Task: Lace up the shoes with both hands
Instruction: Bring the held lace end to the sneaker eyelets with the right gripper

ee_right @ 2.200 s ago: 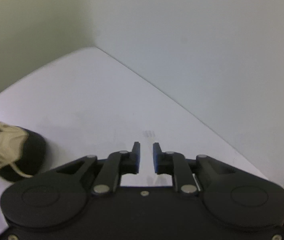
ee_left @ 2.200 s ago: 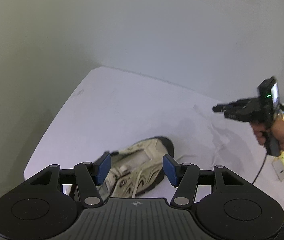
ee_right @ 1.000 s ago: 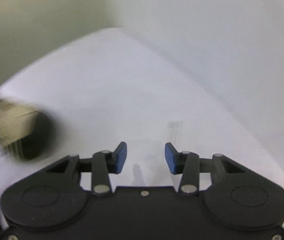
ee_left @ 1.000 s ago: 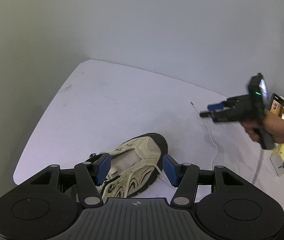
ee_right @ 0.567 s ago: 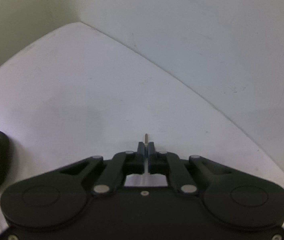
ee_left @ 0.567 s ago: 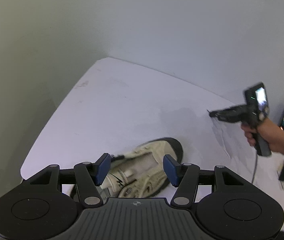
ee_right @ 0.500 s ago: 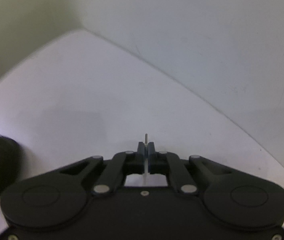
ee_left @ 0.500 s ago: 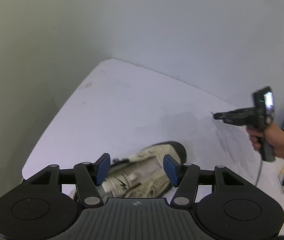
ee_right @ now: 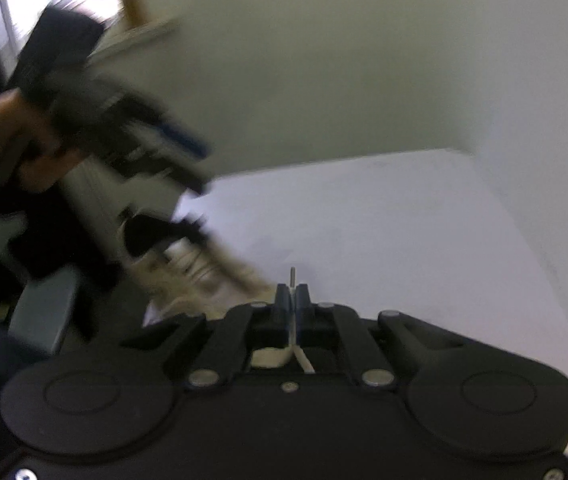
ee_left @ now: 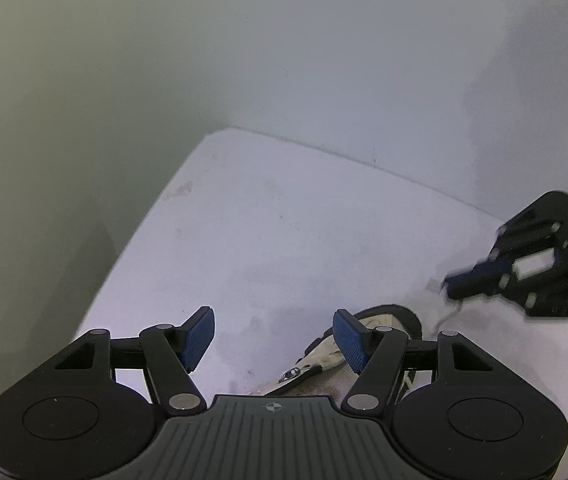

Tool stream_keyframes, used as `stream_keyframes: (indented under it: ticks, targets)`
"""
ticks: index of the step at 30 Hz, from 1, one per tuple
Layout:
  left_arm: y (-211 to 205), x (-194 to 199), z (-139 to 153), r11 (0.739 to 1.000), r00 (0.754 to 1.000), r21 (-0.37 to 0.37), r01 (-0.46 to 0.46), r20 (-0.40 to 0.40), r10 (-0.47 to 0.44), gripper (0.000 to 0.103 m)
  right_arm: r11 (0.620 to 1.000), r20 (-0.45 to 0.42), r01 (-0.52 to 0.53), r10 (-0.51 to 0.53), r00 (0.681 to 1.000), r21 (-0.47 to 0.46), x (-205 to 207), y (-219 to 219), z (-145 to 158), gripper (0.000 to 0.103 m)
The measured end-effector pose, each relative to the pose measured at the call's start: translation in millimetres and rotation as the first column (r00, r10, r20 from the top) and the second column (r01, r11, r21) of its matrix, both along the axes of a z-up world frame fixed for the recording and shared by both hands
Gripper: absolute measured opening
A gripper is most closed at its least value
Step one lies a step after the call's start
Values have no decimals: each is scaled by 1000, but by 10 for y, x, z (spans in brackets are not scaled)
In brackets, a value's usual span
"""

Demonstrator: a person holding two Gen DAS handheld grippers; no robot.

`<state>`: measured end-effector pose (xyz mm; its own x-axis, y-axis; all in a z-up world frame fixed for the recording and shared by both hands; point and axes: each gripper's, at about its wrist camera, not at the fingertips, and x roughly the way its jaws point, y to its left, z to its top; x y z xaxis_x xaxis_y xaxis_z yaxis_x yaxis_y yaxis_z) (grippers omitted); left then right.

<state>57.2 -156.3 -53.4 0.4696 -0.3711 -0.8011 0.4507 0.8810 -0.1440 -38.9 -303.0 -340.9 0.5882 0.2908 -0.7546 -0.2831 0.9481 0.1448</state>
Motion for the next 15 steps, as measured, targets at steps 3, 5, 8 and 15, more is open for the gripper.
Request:
stream_keyframes:
  ticks: [3, 5, 8, 15]
  targets:
    - [-29, 41, -123, 999, 999, -36, -14, -39, 12, 60, 996, -33, -81, 80, 996, -42, 157, 51, -199, 1]
    - [-88, 65, -195, 999, 999, -51, -5, -50, 3, 60, 992, -48, -118, 116, 992, -51, 168, 18, -329, 1]
    - [-221, 71, -302, 999, 998, -47, 27, -47, -29, 60, 980, -71, -183, 177, 982, -82, 209, 57, -452, 1]
    - [-367, 73, -509, 998, 996, -48, 51, -70, -54, 60, 964, -49, -248, 244, 968, -91, 238, 7, -464, 1]
